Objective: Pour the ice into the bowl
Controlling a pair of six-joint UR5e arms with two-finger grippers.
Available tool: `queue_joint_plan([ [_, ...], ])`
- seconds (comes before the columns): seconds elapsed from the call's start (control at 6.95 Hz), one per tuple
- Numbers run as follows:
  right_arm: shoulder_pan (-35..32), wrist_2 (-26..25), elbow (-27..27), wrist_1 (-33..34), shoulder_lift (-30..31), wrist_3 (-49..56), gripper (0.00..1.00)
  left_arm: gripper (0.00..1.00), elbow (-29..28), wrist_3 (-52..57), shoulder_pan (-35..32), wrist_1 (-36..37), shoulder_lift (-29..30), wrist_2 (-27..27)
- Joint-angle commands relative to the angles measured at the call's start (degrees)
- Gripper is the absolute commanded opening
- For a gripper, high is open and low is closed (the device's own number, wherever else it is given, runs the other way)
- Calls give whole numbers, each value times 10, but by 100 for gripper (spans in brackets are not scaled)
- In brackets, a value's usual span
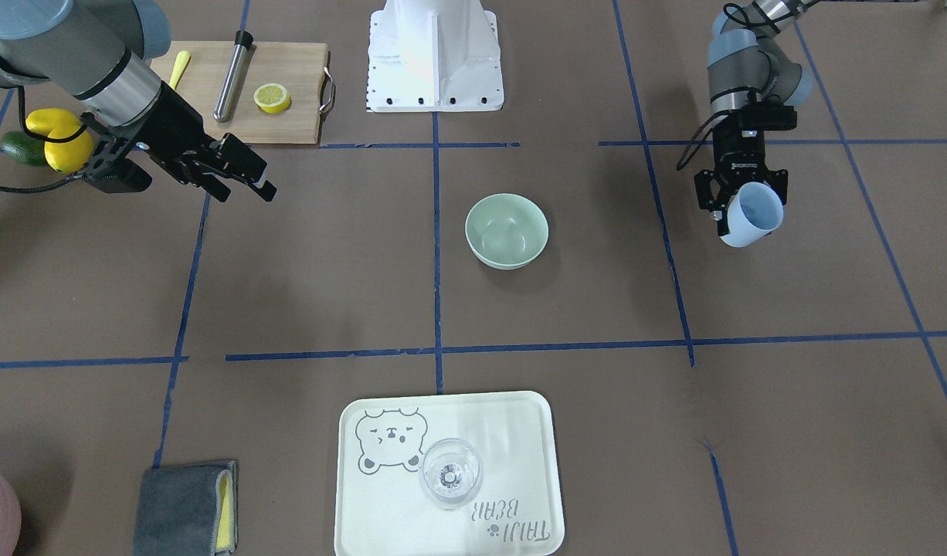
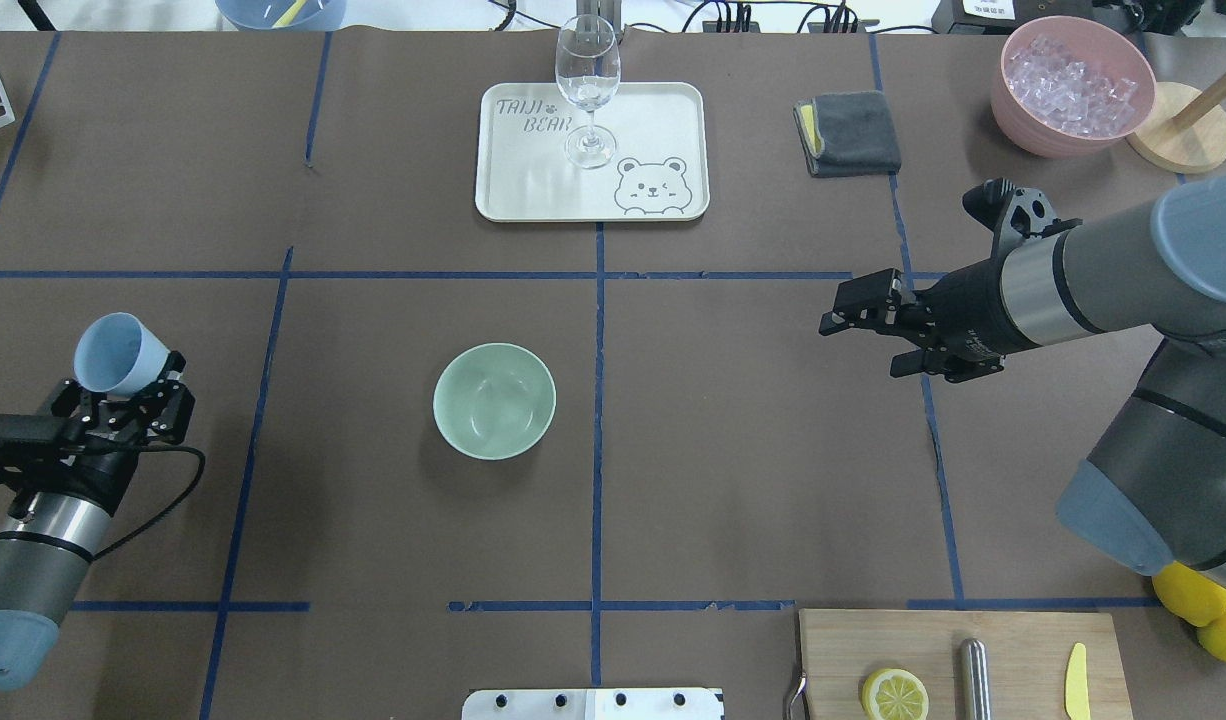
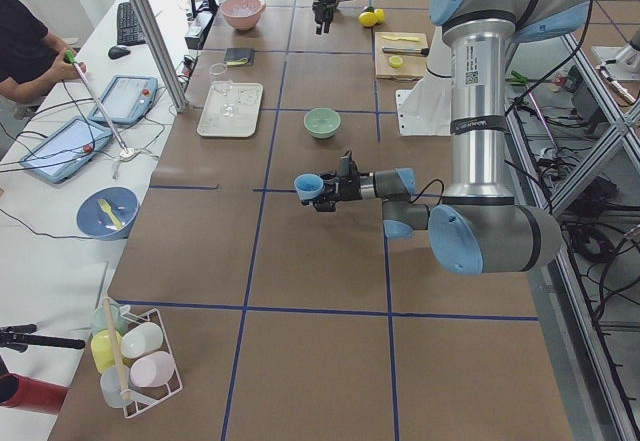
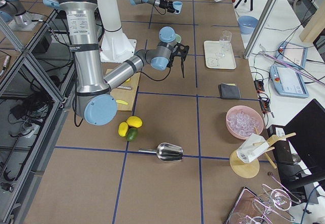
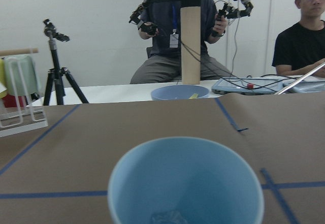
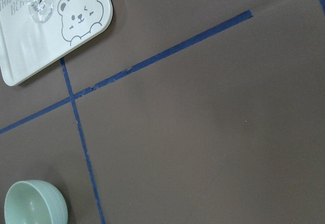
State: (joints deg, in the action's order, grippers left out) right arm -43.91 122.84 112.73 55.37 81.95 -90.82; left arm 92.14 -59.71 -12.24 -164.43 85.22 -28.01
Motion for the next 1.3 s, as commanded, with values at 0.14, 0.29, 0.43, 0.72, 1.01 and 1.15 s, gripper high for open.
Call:
queue_joint_plan([
  [0.14, -6, 5, -4, 0, 2, 2, 100, 0, 15, 179, -2, 6, 126, -14],
  [0.29, -7, 5, -5, 0, 3, 2, 100, 0, 16, 191, 1, 39, 137, -13],
  [0.43, -7, 5, -5, 0, 3, 2, 100, 0, 22, 296, 2, 93, 145, 17],
  [0.72, -7, 5, -5, 0, 3, 2, 100, 0, 43, 353, 7, 109, 155, 40],
  [1.01, -7, 4, -5, 0, 2, 2, 100, 0, 35, 381, 17, 127, 190, 45],
  [1.15, -7, 4, -5, 0, 3, 2, 100, 0, 8, 412, 33, 227, 220, 46],
])
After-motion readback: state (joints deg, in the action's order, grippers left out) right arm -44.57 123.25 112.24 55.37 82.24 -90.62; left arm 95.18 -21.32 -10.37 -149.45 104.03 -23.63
